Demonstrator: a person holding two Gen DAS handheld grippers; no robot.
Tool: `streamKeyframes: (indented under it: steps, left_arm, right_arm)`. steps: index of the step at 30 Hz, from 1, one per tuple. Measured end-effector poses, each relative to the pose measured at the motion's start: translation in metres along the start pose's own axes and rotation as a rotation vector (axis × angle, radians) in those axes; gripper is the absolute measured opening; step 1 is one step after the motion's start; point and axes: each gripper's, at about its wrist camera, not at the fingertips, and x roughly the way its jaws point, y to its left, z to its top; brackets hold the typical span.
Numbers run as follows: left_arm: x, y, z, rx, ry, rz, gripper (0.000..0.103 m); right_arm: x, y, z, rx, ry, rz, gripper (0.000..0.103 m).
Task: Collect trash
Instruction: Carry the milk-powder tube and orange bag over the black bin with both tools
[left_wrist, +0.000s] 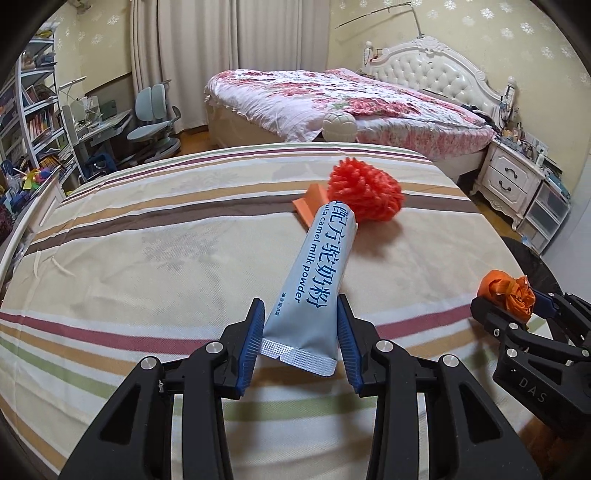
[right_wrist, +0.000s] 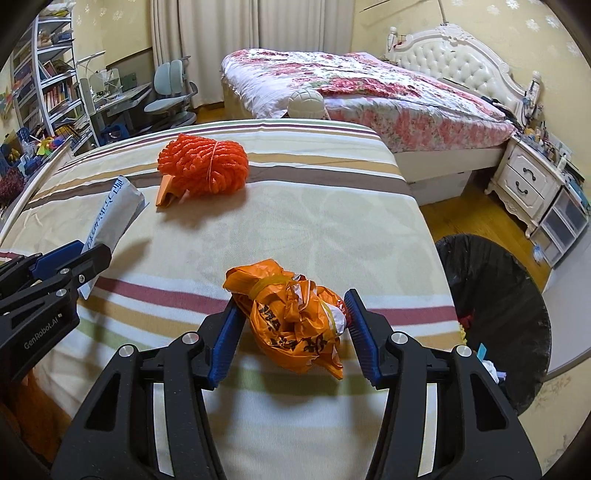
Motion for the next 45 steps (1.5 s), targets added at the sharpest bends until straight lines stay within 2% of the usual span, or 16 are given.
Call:
streamKeyframes:
  steps: [8,21,35,45]
  left_arm:
    - [-0.011,-0.024,-0.007,0.027,-0.021,-0.021,0.039]
    - [-0.015,-0.070,-0.006,0.098,-0.047,-0.074,0.039]
    - [-0.012,-0.151,0.003,0.188,-0.077,-0.167,0.039]
    - [-0.002,-0.200,0.011,0.245,-0.080,-0.193,0.039]
  right_arm:
    - [-0.018,-0.019,-0.010,0.039,-0.030,-0.021,0.053]
    - [-0.038,-0.070,-0.023,0.133,-0.063,-0.092,0.053]
    - [-0.045,-0.136,-0.024,0.237,-0.096,-0.197,0.053]
    - [-0.042,-0.174,-0.024,0.291,-0.102,-0.236,0.053]
